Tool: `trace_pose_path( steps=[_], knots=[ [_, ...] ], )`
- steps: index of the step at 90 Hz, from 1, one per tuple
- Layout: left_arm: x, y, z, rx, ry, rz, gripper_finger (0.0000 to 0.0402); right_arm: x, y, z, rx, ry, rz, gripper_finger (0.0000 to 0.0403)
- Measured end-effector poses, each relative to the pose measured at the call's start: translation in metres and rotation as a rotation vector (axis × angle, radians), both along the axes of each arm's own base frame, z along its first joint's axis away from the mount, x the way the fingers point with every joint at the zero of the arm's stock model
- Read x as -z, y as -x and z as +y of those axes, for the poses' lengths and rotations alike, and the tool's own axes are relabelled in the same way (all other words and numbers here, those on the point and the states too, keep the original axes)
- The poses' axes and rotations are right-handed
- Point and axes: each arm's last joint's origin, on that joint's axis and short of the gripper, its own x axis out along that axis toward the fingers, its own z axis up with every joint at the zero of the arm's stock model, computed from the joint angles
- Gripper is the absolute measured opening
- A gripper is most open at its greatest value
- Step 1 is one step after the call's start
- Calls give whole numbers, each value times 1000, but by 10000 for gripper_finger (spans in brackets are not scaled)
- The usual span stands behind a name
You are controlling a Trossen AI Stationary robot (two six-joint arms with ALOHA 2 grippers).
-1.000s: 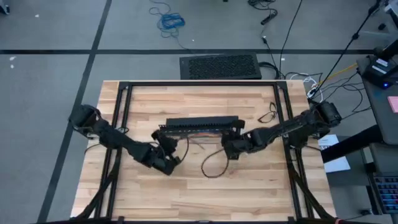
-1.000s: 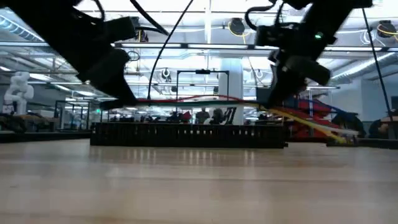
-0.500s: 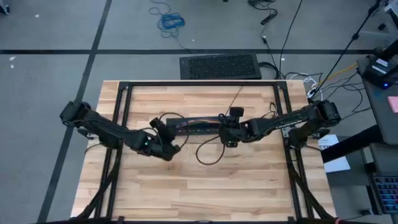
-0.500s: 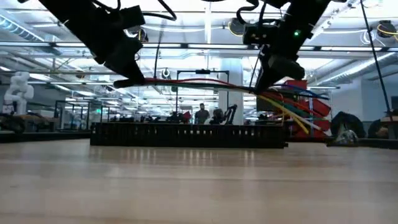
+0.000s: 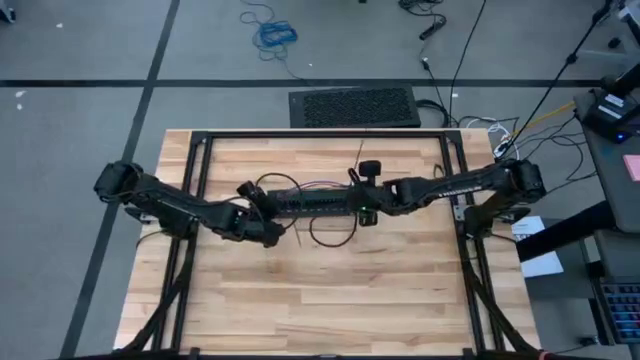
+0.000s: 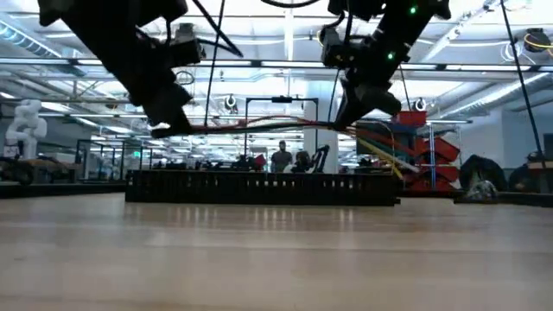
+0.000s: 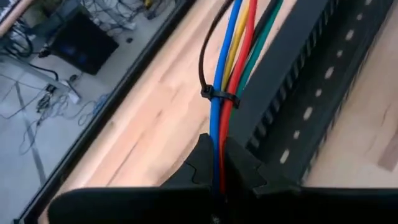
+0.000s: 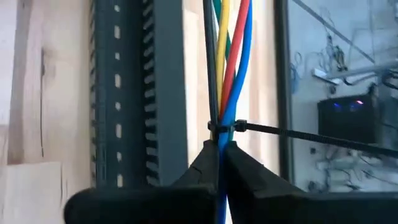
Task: Ziptie cables
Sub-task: Put the zip tied cables into the black cable duct
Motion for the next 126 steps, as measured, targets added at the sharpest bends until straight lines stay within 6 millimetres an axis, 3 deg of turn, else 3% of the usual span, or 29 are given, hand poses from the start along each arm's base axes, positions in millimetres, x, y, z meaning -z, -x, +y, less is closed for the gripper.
trace_pose_path(
  steps=[50,97,126],
  knots=[
    [14,6,4,197,72,227,16,47,-18,-16,-219,-45,180,0],
    [17,11,12,189,134,308,16,48,-24,-4,-272,-56,139,0],
    [21,11,10,193,227,306,16,51,-25,-7,-285,-132,114,4]
  ],
)
